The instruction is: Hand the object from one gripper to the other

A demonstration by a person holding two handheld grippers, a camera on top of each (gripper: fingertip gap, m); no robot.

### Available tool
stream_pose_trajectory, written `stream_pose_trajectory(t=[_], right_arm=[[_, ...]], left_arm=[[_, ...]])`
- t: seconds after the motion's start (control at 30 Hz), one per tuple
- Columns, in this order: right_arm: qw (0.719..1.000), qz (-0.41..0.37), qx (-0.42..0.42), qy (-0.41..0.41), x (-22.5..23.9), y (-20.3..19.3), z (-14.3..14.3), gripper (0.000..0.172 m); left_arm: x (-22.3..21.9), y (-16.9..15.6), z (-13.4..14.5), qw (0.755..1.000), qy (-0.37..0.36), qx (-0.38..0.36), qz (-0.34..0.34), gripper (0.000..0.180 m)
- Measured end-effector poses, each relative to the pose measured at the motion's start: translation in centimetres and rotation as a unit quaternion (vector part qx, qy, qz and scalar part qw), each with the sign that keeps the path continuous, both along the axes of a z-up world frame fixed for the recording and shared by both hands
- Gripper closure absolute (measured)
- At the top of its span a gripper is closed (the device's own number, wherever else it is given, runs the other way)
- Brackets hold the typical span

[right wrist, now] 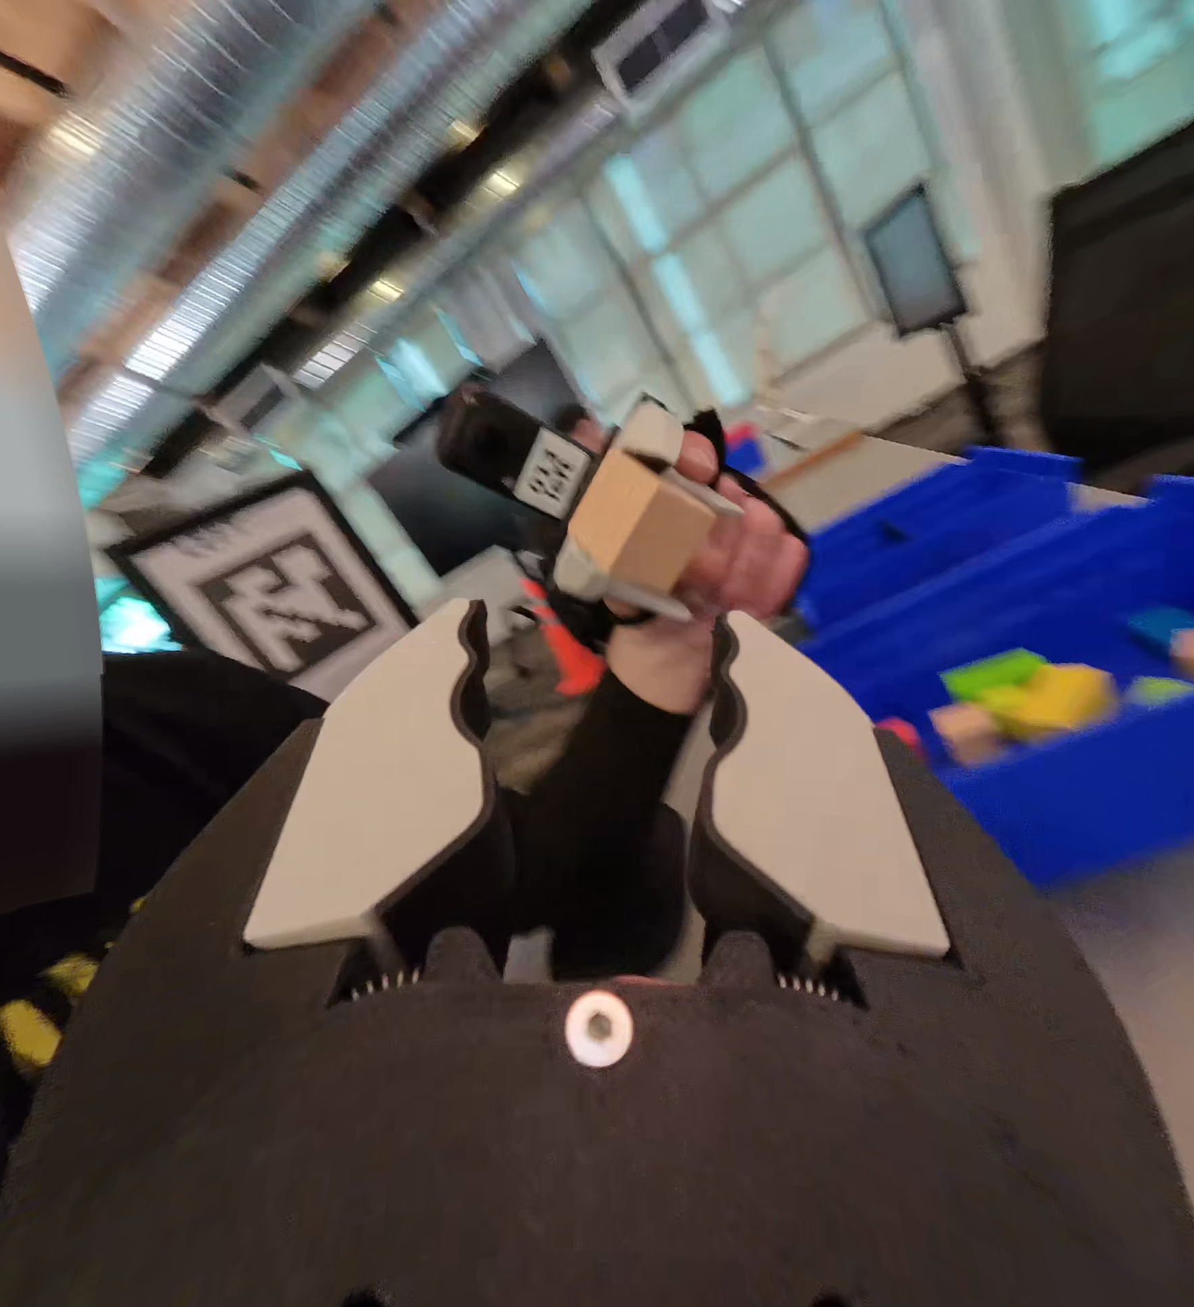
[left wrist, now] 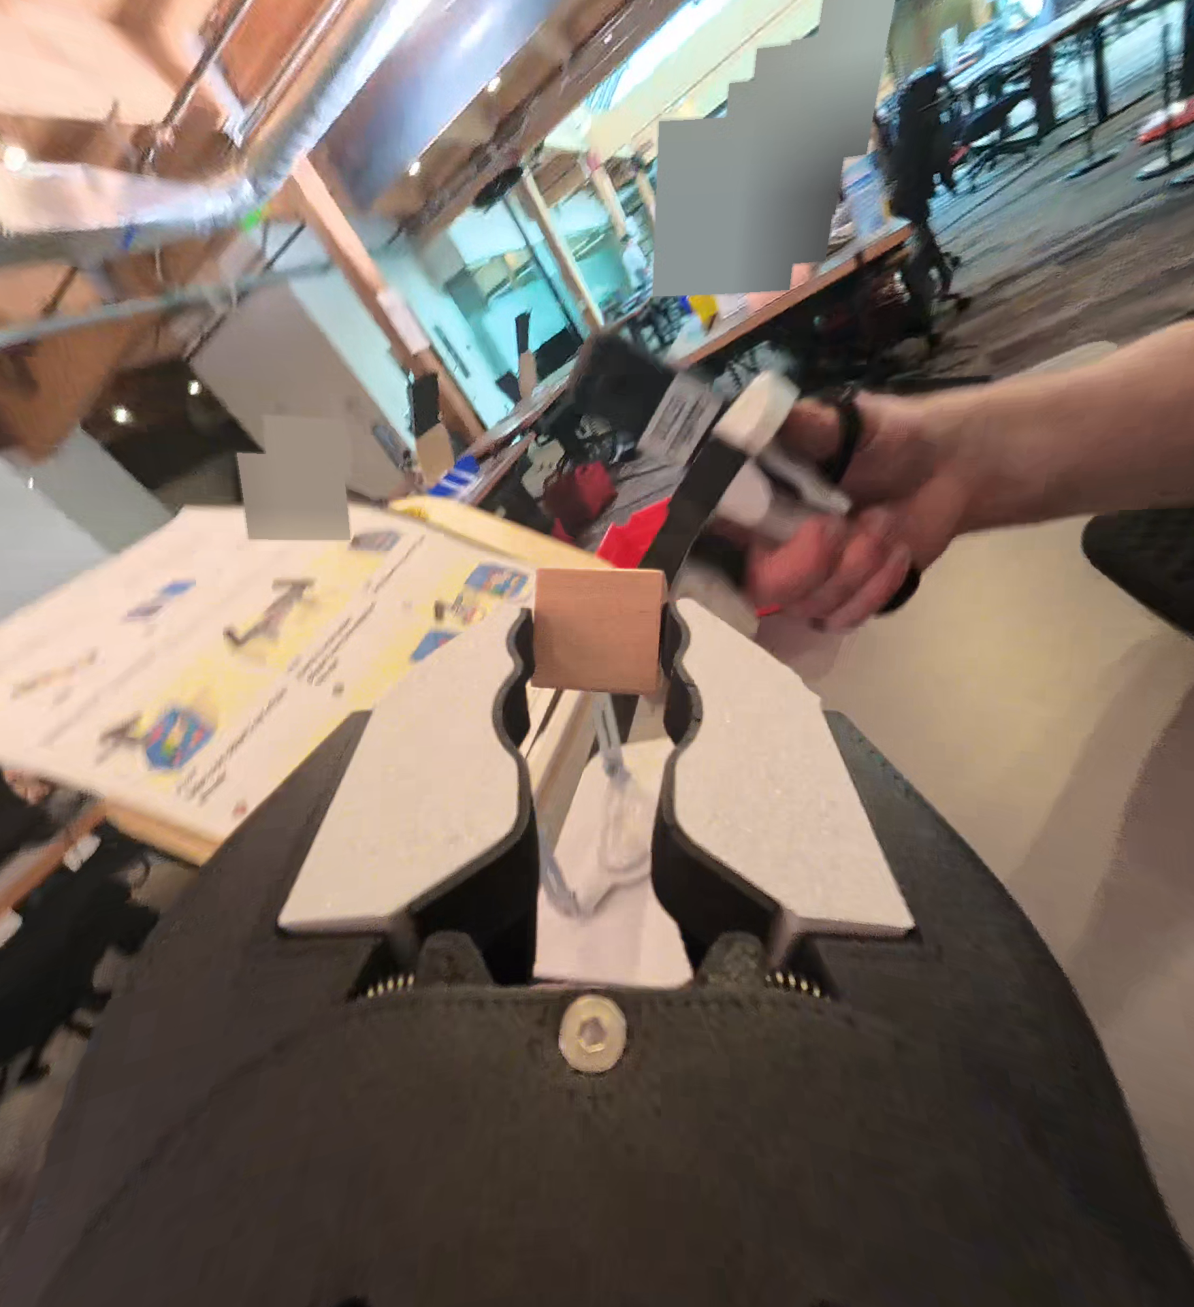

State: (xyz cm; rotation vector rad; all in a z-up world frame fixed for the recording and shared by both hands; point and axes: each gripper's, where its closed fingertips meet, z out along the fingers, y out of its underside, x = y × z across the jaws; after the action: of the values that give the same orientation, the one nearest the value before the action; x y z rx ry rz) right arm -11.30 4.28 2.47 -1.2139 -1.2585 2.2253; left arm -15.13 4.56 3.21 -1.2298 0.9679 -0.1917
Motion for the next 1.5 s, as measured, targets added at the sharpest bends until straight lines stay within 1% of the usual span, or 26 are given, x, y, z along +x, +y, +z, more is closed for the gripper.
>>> stream_pose_trajectory(t=[0.07,0.13,0.17,0.23,0.3,0.4,0.43,0.47,0.5,0.53,0.57,0.6,0.63,0.67,0.73,0.8,0.83,0.87,0.93,0.97,1.07,1.13,1.2,1.3,1.37,1.5], right_arm=[[0.998,0.042,-0.025,0.03,-0.4,-1.8,0.7,0.119],[0.997,0.063,-0.035,0.038,-0.8,-3.1,0.9,0.117],[0.995,0.074,-0.045,0.044,-0.7,-3.6,1.2,0.119],[0.993,0.086,-0.047,0.06,-0.3,-4.1,1.8,0.136],[0.994,0.081,-0.037,0.065,0.0,-4.4,2.0,0.137],[0.997,0.048,-0.006,0.061,0.6,-3.6,2.0,0.138],[0.998,0.027,0.017,0.056,1.1,-3.0,2.1,0.139],[0.998,0.004,0.046,0.042,2.0,-2.1,2.0,0.139],[0.996,-0.027,0.081,0.021,3.1,-0.6,1.8,0.139],[0.99,-0.074,0.123,-0.009,4.4,1.6,1.4,0.139],[0.976,-0.129,0.167,-0.047,6.0,4.5,0.7,0.139],[0.954,-0.192,0.21,-0.097,8.0,8.1,-0.2,0.139],[0.919,-0.255,0.256,-0.157,10.4,12.1,-1.5,0.139],[0.876,-0.305,0.297,-0.225,13.3,15.9,-3.1,0.139],[0.791,-0.367,0.338,-0.355,19.6,22.6,-6.2,0.139],[0.735,-0.374,0.327,-0.462,25.1,26.8,-9.7,0.139],[0.707,-0.376,0.321,-0.506,27.3,28.4,-11.4,0.139],[0.685,-0.372,0.313,-0.543,29.0,29.7,-13.1,0.139],[0.656,-0.347,0.287,-0.606,31.4,31.1,-16.8,0.138],[0.643,-0.332,0.278,-0.632,32.2,31.6,-18.7,0.139],[0.616,-0.292,0.255,-0.686,33.4,32.7,-23.4,0.138],[0.609,-0.27,0.237,-0.707,33.7,33.0,-25.8,0.138],[0.597,-0.259,0.228,-0.724,34.1,33.3,-27.6,0.138],[0.594,-0.244,0.213,-0.736,34.3,33.4,-28.9,0.138],[0.591,-0.238,0.211,-0.742,34.4,33.5,-28.9,0.138],[0.596,-0.225,0.201,-0.744,34.4,33.5,-28.9,0.139]], left_arm=[[2.3,-0.7,0.3,0.999,0.024,0.009,-0.02,0.146],[4.1,-1.4,0.4,0.998,0.043,0.015,-0.041,0.146],[4.8,-1.9,0.5,0.997,0.047,0.019,-0.054,0.146],[5.5,-2.0,0.5,0.996,0.065,0.025,-0.05,0.146],[5.7,-2.4,0.8,0.996,0.061,0.03,-0.057,0.146],[6.0,-2.0,0.6,0.996,0.066,0.025,-0.046,0.144],[6.0,-1.7,0.7,0.997,0.062,0.022,-0.035,0.139],[5.8,-1.7,1.2,0.998,0.051,0.027,-0.026,0.124],[5.5,-1.9,1.8,0.998,0.039,0.032,-0.023,0.118],[4.8,-2.0,2.1,0.999,0.032,0.035,-0.017,0.121],[3.9,-1.9,2.4,0.999,0.029,0.036,-0.004,0.127],[2.9,-1.9,2.6,0.999,0.02,0.035,0.005,0.133],[1.8,-1.8,2.8,0.999,0.006,0.032,0.013,0.14],[0.5,-1.3,2.8,0.999,-0.008,0.024,0.032,0.146],[-2.5,0.4,1.9,0.995,-0.004,-0.004,0.101,0.156],[-5.8,2.1,0.7,0.983,-0.012,-0.049,0.178,0.153],[-7.1,2.7,0.1,0.977,-0.016,-0.064,0.203,0.153],[-8.1,3.2,-0.5,0.972,-0.019,-0.076,0.223,0.153],[-9.5,4.2,-1.9,0.962,-0.02,-0.105,0.25,0.151],[-10.2,4.6,-2.5,0.957,-0.015,-0.115,0.265,0.15],[-12.1,5.5,-4.6,0.942,0.003,-0.143,0.303,0.148],[-13.3,5.9,-6.4,0.932,0.013,-0.174,0.316,0.144],[-14.5,6.3,-8.2,0.921,0.029,-0.202,0.333,0.143],[-15.3,6.4,-9.8,0.912,0.047,-0.224,0.342,0.141],[-15.5,6.6,-10.2,0.91,0.046,-0.23,0.341,0.14],[-15.7,6.6,-11.0,0.906,0.049,-0.246,0.341,0.138]])
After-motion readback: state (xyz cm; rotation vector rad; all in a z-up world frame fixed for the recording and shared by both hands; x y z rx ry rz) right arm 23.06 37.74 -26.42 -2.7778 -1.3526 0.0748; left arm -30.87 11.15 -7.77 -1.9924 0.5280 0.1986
